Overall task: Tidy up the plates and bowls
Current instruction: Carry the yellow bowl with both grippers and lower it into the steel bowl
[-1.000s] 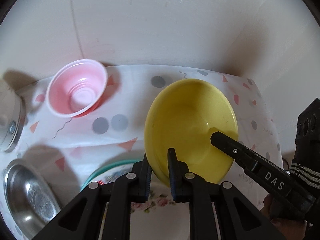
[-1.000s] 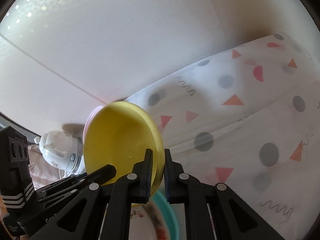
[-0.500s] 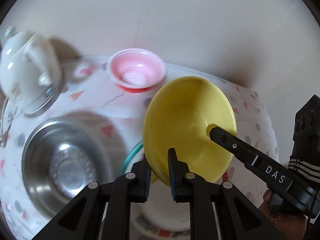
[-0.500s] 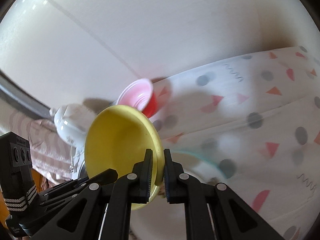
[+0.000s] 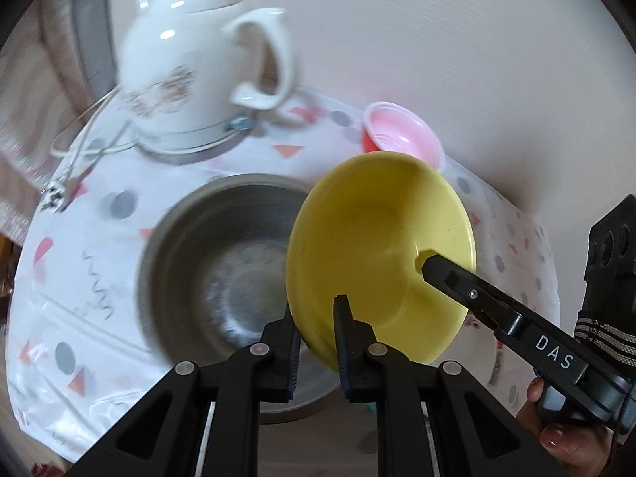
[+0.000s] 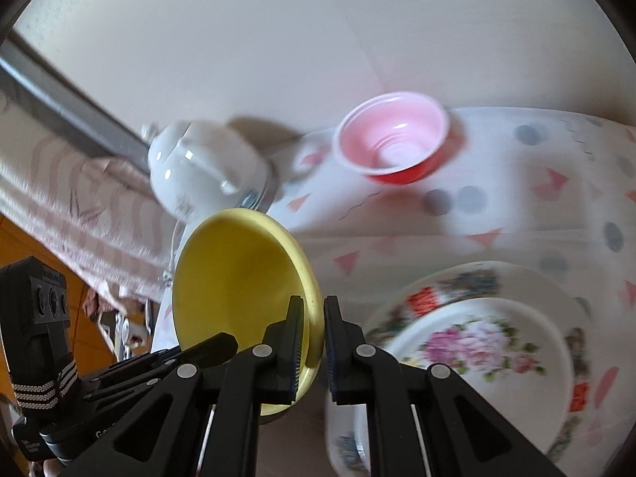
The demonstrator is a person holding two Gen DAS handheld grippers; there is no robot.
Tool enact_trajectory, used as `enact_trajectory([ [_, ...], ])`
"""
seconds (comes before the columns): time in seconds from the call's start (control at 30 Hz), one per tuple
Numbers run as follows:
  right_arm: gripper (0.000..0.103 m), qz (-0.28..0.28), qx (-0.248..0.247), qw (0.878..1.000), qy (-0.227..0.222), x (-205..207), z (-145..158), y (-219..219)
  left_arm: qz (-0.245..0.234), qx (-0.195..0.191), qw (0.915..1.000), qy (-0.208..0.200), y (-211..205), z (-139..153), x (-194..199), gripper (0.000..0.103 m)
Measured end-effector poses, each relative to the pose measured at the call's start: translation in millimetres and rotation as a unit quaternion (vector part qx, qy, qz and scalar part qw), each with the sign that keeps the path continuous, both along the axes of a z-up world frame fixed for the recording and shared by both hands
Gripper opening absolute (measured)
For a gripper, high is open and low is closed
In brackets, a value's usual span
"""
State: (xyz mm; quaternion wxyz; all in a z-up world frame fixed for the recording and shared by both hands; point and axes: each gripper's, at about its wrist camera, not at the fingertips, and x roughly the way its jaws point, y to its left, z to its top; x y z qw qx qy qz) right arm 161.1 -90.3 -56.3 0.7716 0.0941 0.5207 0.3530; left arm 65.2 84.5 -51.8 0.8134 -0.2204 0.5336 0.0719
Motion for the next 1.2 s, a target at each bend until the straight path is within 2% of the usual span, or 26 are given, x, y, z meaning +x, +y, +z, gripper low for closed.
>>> enact_trajectory([
  [0.23,0.010,0.038,-0.019,0.999,0.012,-11.2,-15.0,43.7,0.029,0.003,0.9993,0.024,31.4,-14.6,-12.7,0.016],
  [0.43,0.010,0.054,-0.034,0.998,0.022,-13.4,-26.4,62.6,0.039,0.004,0.9985,0.040,46.9,-29.3,-21.5,0.016],
  [0.77,0.011,0.062,-0.062,0.995,0.038,-9.2,-41.9,71.5,0.030,0.027,0.9972,0.063,47.5,-43.7,-15.9,0.016],
  [1.2,0.011,0.055,-0.072,0.995,0.036,-6.6,-41.7,69.5,0.010,0.054,0.9957,0.075,38.3,-51.9,-6.5,0.017],
])
